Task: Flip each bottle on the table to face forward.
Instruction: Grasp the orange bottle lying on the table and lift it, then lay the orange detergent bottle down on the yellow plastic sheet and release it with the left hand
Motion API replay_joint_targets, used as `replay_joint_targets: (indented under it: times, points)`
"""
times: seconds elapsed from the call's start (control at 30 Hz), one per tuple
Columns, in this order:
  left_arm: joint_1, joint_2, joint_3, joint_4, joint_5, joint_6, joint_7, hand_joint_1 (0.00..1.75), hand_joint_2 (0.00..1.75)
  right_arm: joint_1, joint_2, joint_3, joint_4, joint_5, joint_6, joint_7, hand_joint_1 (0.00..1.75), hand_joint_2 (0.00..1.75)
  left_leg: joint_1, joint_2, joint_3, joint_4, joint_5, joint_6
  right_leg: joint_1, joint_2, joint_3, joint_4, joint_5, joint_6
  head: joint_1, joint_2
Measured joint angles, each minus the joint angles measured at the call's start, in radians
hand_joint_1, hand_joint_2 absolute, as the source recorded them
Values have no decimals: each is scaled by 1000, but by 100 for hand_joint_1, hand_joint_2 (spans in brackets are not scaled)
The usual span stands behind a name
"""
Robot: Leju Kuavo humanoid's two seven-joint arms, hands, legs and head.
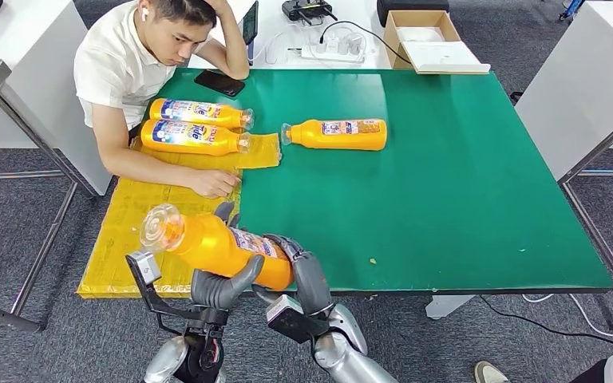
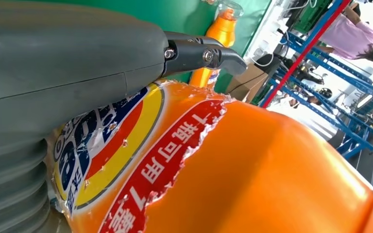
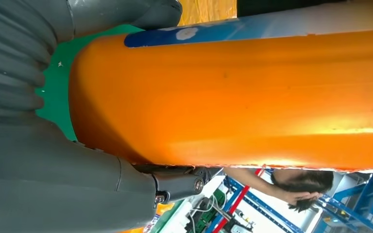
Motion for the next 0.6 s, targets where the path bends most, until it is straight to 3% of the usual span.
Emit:
replay_joint_targets:
  times: [0.13, 0.17, 0.27, 0.3, 0.37, 0.43, 0.5, 0.6]
  points:
    - [0, 1, 0, 0, 7, -17, -2, 0, 175, -8, 0, 16, 14, -11, 2, 0, 175, 175, 0, 0, 0, 0, 0, 0, 0, 0, 0, 0, 0, 0, 0, 0]
    - [0, 1, 0, 0, 2, -19, -5, 7, 175, -10, 0, 20, 17, -15, 2, 0, 175, 175, 0, 0, 0, 0, 0, 0, 0, 0, 0, 0, 0, 0, 0, 0]
    - [0, 2, -1, 0, -27, -20, -19, 138, 175, -20, 0, 33, 25, -27, 2, 0, 175, 175, 0, 0, 0, 0, 0, 0, 0, 0, 0, 0, 0, 0, 0, 0]
    - [0, 3, -1, 1, -36, -20, -24, 175, 175, -23, 0, 38, 27, -30, 3, 0, 172, 175, 0, 0, 0, 0, 0, 0, 0, 0, 0, 0, 0, 0, 0, 0]
    - [0, 4, -1, 4, -47, -22, -37, 175, 175, -28, 0, 44, 31, -36, 5, 0, 89, 175, 0, 0, 0, 0, 0, 0, 0, 0, 0, 0, 0, 0, 0, 0]
    - [-1, 4, 1, 8, -46, -25, -48, 175, 175, -29, 0, 52, 35, -41, 12, 0, 4, 87, 0, 0, 0, 0, 0, 0, 0, 0, 0, 0, 0, 0, 0, 0]
    - [-6, 4, 5, 10, -36, -37, -50, 175, 175, -26, 0, 66, 38, -40, 23, 0, 0, 0, 0, 0, 0, 0, 0, 0, 0, 0, 0, 0, 0, 0, 0, 0]
    - [-11, 13, 16, 15, -17, -121, -50, 175, 175, -18, -4, 86, 33, -31, 18, 0, 0, 0, 0, 1, 0, 0, 0, 0, 0, 0, 0, 0, 0, 0, 0, 0]
